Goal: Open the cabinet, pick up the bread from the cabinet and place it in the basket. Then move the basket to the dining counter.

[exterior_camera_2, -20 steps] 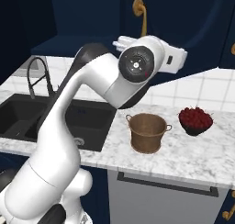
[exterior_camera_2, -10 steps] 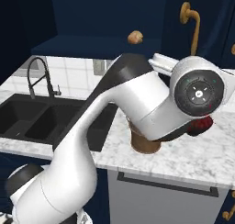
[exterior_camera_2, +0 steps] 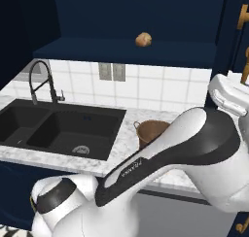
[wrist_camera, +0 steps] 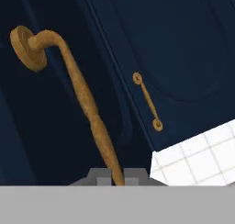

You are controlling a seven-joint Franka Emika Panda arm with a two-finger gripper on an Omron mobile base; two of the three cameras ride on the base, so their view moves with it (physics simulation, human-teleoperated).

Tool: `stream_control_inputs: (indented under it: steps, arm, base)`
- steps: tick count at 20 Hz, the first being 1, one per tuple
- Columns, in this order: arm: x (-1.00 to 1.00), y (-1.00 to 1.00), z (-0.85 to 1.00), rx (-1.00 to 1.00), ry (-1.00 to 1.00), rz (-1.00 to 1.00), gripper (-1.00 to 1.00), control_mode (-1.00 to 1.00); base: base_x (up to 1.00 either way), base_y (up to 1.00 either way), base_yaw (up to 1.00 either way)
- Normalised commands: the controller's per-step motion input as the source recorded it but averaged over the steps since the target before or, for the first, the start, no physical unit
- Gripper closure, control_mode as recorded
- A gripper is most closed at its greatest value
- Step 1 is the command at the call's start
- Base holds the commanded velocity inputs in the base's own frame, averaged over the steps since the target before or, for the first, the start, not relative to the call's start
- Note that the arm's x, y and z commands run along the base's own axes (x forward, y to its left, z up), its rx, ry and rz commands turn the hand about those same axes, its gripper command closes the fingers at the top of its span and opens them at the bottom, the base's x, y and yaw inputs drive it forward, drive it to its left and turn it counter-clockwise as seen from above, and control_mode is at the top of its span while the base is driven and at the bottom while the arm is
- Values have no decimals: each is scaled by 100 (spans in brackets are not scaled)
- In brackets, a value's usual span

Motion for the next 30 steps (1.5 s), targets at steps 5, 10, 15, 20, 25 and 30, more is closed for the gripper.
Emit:
stream_control_inputs:
  steps: [5, 10, 15, 20, 25, 30]
  arm:
    - [-100, 100, -96, 18, -50, -3, 100, -100]
    - [-98, 100, -100, 17, -48, -12, 100, -100]
    - [-31, 100, -98, 18, -39, -9, 100, -100]
    - [7, 100, -54, 1, -30, -5, 100, -100]
    - [29, 100, -13, -11, -13, -7, 100, -100]
    - [47, 100, 9, -23, 2, -6, 100, -100]
  base:
    - [0, 0, 0]
    - [0, 0, 0]
    - [0, 0, 0]
    - [0, 0, 0]
    - [0, 0, 0]
    - [0, 0, 0]
